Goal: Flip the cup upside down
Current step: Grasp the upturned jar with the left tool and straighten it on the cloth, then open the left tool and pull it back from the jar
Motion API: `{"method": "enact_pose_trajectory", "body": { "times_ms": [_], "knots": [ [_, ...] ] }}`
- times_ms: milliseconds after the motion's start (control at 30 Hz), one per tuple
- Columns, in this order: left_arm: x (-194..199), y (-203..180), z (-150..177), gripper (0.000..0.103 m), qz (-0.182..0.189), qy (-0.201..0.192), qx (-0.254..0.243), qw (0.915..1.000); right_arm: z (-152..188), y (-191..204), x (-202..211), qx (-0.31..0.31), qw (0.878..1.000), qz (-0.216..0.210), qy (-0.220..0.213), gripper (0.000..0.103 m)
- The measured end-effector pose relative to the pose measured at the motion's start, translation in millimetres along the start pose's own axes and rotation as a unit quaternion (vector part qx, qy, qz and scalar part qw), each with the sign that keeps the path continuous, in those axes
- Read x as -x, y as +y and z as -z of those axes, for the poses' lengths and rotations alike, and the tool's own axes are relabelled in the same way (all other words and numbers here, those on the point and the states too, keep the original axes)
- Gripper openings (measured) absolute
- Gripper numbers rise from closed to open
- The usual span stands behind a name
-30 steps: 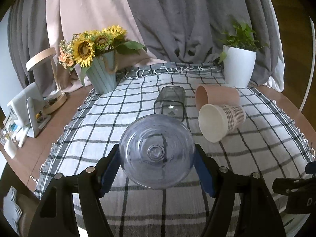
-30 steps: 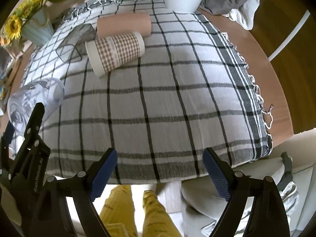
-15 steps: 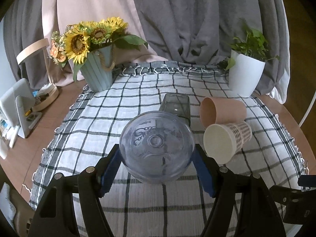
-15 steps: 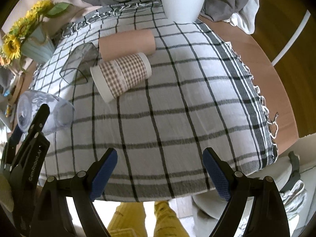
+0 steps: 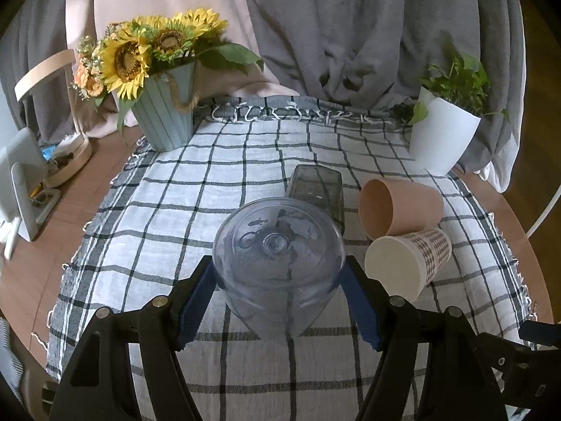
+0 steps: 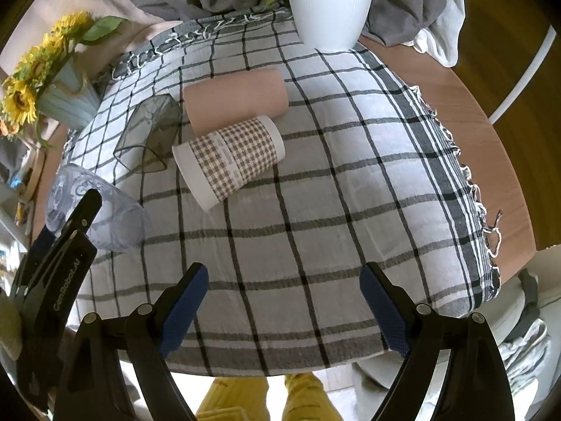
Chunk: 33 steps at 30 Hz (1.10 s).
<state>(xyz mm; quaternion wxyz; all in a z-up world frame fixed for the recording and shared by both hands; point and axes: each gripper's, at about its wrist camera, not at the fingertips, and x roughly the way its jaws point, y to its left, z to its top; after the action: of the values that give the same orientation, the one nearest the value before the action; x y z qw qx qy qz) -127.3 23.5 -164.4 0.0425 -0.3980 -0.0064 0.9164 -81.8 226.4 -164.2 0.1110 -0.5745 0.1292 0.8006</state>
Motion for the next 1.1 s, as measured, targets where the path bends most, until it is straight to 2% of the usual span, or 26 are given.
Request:
{"method": "enact_pose_trajectory", "body": {
  "times_ms": [67, 133, 200, 367, 500, 633, 900, 1100],
  "knots": [
    [-2.0, 1.1, -1.2, 0.072, 0.006, 0.009, 0.003, 0.9999, -1.3, 0.4, 0.7, -0.002, 1.000, 0.000, -0.001, 0.088],
    [-4.4, 2.0, -2.9, 0.078, 0.006, 0.017, 0.007, 0.9998, -2.2, 0.1, 1.9, -0.006, 1.000, -0.001, -0.002, 0.088],
    [-4.6, 2.7, -3.5, 0.088, 0.008, 0.019, 0.009, 0.9997, -2.4, -0.1, 2.9, -0.008, 1.000, 0.000, -0.003, 0.088],
    [-1.7, 3.6, -4.3, 0.094, 0.014, 0.023, 0.011, 0.9996, -1.5, 0.0, 6.2, -0.012, 1.000, 0.002, -0.005, 0.088],
    [8.2, 2.4, -5.7, 0.094, 0.005, 0.028, -0.003, 0.9996, 0.2, 0.5, 14.0, -0.010, 1.000, 0.005, -0.016, 0.088],
    [35.4, 4.8, -7.4, 0.103, -0.004, 0.015, -0.013, 0.9998, 5.1, 3.3, 32.8, -0.003, 0.999, 0.004, -0.039, 0.088],
    [97.7, 14.5, -9.4, 0.103, -0.041, -0.011, -0.028, 0.9987, 21.2, 11.0, 78.9, 0.021, 0.995, -0.021, -0.091, 0.088],
    [143.0, 20.2, -8.7, 0.103, -0.055, -0.035, -0.018, 0.9977, 35.4, 16.9, 110.2, 0.036, 0.990, -0.043, -0.127, 0.089]
  ]
}}
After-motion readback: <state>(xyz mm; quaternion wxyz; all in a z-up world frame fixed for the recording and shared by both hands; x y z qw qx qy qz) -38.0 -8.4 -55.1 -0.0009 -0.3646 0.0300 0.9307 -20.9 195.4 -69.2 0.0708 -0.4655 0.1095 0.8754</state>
